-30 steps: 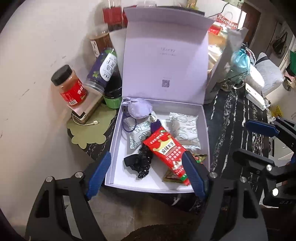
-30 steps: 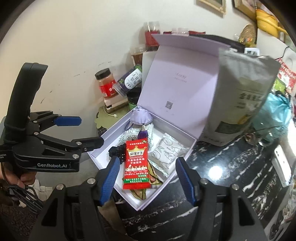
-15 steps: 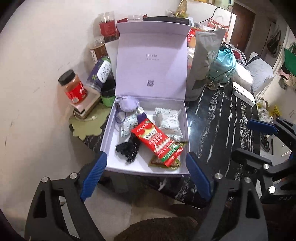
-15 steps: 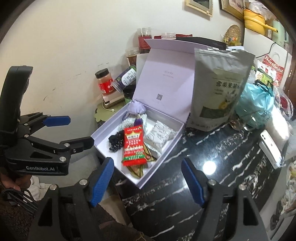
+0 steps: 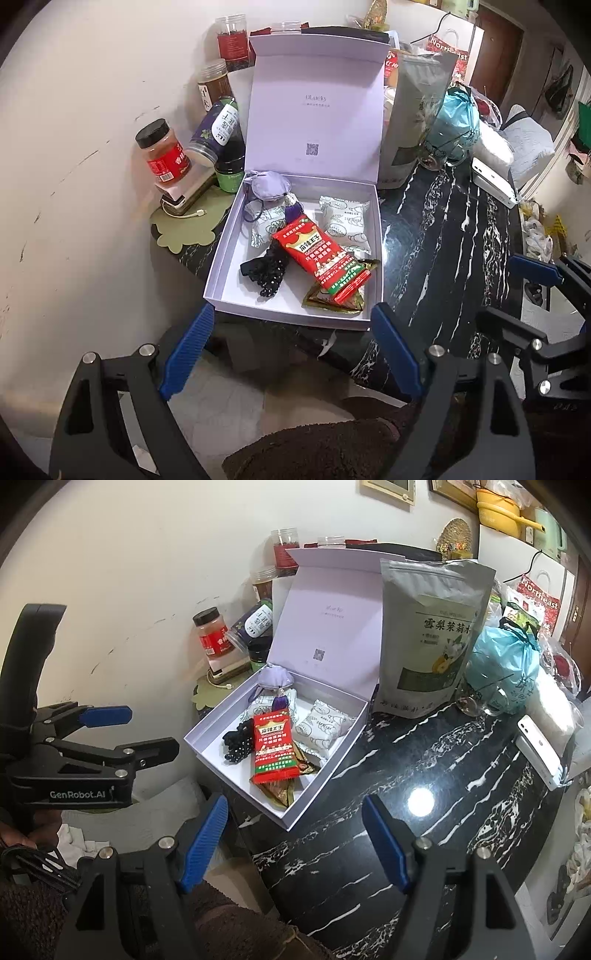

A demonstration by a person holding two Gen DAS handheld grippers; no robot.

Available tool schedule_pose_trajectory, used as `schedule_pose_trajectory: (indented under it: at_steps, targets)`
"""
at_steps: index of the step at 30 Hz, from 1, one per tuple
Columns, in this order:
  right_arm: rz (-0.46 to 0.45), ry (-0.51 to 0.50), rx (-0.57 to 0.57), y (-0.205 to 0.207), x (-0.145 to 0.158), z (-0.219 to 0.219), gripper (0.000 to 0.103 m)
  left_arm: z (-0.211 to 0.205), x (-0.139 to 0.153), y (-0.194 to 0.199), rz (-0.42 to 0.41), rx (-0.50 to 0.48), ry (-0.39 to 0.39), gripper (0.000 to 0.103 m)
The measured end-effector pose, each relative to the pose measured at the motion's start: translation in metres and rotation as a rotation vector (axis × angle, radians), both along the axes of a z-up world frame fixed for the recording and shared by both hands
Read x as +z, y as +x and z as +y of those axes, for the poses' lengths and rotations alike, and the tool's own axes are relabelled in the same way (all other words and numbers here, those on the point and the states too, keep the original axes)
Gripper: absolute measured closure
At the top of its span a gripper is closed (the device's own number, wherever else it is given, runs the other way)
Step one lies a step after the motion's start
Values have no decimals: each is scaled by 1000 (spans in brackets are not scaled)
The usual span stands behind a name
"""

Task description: Organize objects

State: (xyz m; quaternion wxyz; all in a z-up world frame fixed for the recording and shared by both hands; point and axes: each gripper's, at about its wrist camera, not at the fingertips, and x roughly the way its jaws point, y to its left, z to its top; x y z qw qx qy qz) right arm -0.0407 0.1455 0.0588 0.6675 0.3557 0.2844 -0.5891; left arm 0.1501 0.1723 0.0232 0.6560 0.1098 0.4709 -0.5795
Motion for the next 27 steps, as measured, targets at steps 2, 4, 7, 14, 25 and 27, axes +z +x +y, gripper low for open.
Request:
schedule_pose_trajectory:
  at_steps: [2, 4, 7, 14, 25, 27]
  targets:
    - [0, 3, 8, 2, -1, 2, 27, 1, 0, -1, -1, 13, 0, 17]
    - [1, 4, 15, 3, -2, 3, 27, 3, -1, -4, -4, 17, 11, 17]
    - [4, 0, 14, 3, -1, 4, 27, 6, -2, -6, 2, 20, 7, 17]
    - [1, -3, 19, 5, 0, 6, 27, 12, -3, -5, 21, 64, -15, 17]
    - [0, -2, 24, 9, 1, 8, 27, 16, -4, -8, 39, 60, -23, 17]
    - [1, -1, 26, 11, 1, 9, 27, 17, -4, -8, 39, 59, -24, 17]
